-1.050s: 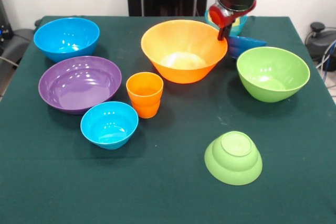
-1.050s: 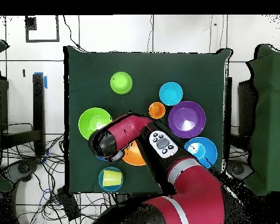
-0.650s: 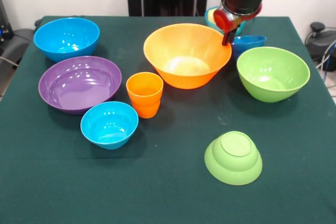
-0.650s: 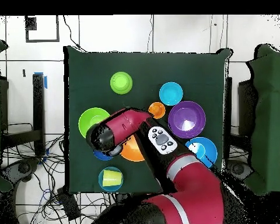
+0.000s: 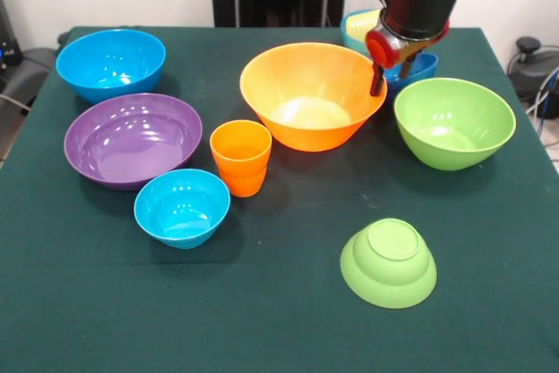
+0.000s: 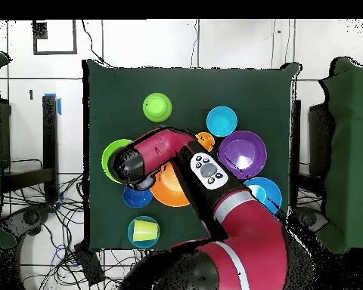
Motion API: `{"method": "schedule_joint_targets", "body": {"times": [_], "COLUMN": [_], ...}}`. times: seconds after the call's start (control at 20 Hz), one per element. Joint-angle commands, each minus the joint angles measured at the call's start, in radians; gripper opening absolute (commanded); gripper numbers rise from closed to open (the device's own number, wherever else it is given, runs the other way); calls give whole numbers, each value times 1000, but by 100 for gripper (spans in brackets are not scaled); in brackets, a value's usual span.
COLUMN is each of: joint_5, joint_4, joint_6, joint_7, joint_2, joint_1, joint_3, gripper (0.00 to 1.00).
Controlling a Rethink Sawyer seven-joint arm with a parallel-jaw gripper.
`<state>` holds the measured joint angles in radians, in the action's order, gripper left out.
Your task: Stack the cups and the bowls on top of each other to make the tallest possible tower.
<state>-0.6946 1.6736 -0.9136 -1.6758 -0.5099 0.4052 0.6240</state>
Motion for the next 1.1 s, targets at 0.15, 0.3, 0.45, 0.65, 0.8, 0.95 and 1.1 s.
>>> {"method": "schedule_joint_targets", "body": {"times": [0.15, 0.3, 0.45, 0.65, 0.8, 0.95, 1.1], "joint_5": [-51, -50, -34, -22, -14, -6, 4], "joint_4": [-104, -103, -93, -26, 18, 47, 55], "joint_6": [-61, -64, -78, -64, -50, -44, -59], "joint_7": [305, 292, 283, 251, 229, 224, 237], "joint_2": [43, 41, 37, -45, -88, -111, -123], "joint_1": [9, 7, 13, 34, 58, 83, 106], "joint_3": [59, 59, 60, 68, 70, 76, 89], "gripper": [100, 100, 100, 100, 100, 100, 100]}}
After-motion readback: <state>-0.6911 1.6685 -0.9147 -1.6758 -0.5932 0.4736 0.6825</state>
